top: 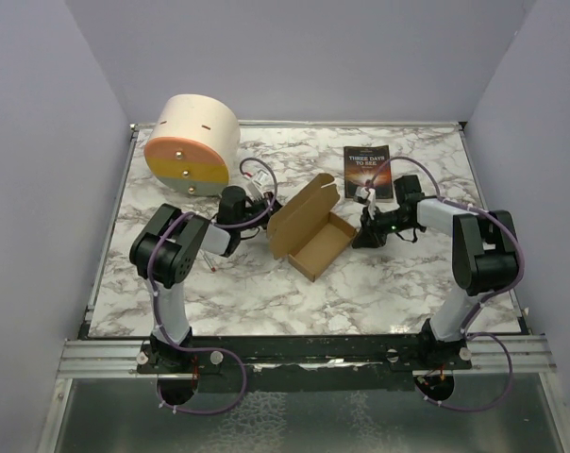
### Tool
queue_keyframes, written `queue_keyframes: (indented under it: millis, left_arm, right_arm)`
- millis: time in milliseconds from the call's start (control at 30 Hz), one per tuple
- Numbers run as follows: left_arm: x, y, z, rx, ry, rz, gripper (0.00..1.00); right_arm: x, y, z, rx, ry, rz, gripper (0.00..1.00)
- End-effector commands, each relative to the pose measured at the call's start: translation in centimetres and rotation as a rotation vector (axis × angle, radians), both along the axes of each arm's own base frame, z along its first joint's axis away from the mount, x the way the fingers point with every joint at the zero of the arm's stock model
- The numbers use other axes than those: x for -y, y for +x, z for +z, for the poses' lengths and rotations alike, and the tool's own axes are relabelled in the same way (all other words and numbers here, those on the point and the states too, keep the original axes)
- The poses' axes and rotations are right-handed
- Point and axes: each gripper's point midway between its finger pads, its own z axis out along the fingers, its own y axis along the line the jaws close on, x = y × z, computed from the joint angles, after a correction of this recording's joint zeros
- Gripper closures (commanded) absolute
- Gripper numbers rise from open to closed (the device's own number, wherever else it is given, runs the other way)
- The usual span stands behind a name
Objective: Fold the paper box
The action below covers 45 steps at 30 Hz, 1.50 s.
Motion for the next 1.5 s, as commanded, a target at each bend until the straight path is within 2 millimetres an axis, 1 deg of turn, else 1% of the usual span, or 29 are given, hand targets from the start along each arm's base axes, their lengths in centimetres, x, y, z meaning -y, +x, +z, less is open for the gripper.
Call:
queue_keyframes:
  millis: [0, 133, 267, 433, 700, 867, 1000, 1233, 1333, 1467]
  left_arm:
    - [2.1, -0.5, -1.6, 0.006, 0.043, -0.051, 0.9]
    - [3.6, -1.6, -2.3, -0.002, 0.063, -0.094, 0.9]
    - [4.4, -2.3, -2.9, -0.003, 0.104, -0.117, 0.9]
    - [5.2, -3.0, -3.8, -0.004, 0.166, -0.143, 0.9]
    - [4.8, -2.3, -4.5, -0.009, 0.224, -0.109, 0.91]
    - [4.2, -1.8, -4.8, -0.004, 0.266, -0.081, 0.91]
    - [3.9, -1.5, -4.9, -0.004, 0.273, -0.071, 0.91]
    - [4.0, -1.2, -4.9, -0.002, 0.282, -0.08, 0.91]
    - [4.2, -0.9, -5.0, 0.0, 0.292, -0.087, 0.91]
    - [4.9, -0.6, -4.9, 0.007, 0.288, -0.111, 0.93]
  right_arm:
    - [-0.2, 1.8, -0.4, 0.041, -0.1, -0.026, 0.88]
    - [-0.4, 2.6, -0.5, 0.08, -0.162, -0.039, 0.88]
    - [-0.2, 3.3, -0.6, 0.11, -0.217, -0.053, 0.88]
    - [-0.6, 3.7, 0.0, 0.155, -0.238, -0.047, 0.87]
    - [-1.0, 3.6, 1.4, 0.221, -0.213, -0.016, 0.82]
    - [0.4, 3.8, 0.4, 0.228, -0.296, -0.018, 0.8]
    - [1.2, 3.9, -0.2, 0.221, -0.327, -0.021, 0.8]
    - [1.6, 4.8, -0.6, 0.232, -0.352, -0.025, 0.79]
    - [1.1, 5.4, -0.5, 0.252, -0.347, -0.008, 0.79]
    - [-1.1, 5.3, -0.6, 0.282, -0.34, 0.053, 0.79]
